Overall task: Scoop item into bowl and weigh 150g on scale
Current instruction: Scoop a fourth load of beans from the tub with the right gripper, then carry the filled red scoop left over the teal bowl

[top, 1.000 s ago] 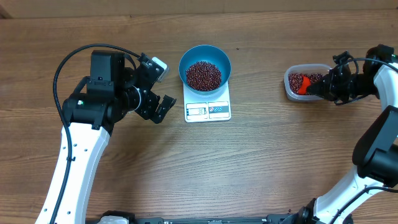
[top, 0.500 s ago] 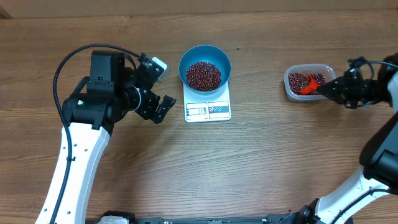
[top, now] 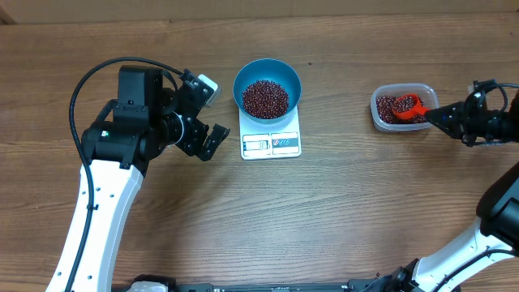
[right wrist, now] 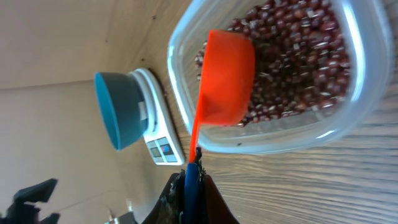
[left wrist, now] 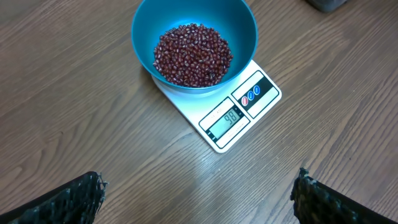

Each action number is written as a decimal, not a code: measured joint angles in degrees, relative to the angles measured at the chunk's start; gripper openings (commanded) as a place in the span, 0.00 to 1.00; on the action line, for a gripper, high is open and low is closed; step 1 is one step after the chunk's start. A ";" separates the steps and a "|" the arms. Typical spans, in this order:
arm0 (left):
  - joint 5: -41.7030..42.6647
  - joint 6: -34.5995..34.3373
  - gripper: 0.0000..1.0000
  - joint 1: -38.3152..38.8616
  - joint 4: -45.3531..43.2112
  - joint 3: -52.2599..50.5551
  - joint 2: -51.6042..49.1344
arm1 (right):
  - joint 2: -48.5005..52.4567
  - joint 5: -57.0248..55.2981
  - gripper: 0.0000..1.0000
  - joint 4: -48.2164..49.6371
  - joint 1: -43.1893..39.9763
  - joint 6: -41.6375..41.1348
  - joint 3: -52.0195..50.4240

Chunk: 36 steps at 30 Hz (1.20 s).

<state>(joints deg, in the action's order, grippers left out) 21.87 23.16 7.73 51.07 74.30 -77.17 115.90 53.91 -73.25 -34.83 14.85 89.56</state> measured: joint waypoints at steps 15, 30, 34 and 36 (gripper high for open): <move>0.00 0.00 1.00 0.00 0.00 0.00 0.00 | 0.00 7.76 0.04 -6.05 -0.07 6.80 -0.02; 0.00 0.00 0.99 0.00 0.00 0.00 0.00 | 0.00 19.76 0.04 -11.34 4.28 13.77 -0.02; 0.00 -0.02 1.00 0.00 0.00 0.00 0.00 | 0.00 22.18 0.04 -11.23 9.07 14.05 -0.02; 0.00 -0.02 1.00 0.00 0.00 0.00 0.00 | 0.00 22.99 0.04 -11.26 11.39 14.16 -0.02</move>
<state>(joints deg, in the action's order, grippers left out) 21.87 23.14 7.73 51.07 74.30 -77.17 115.90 76.90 -84.51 -23.44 29.02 89.54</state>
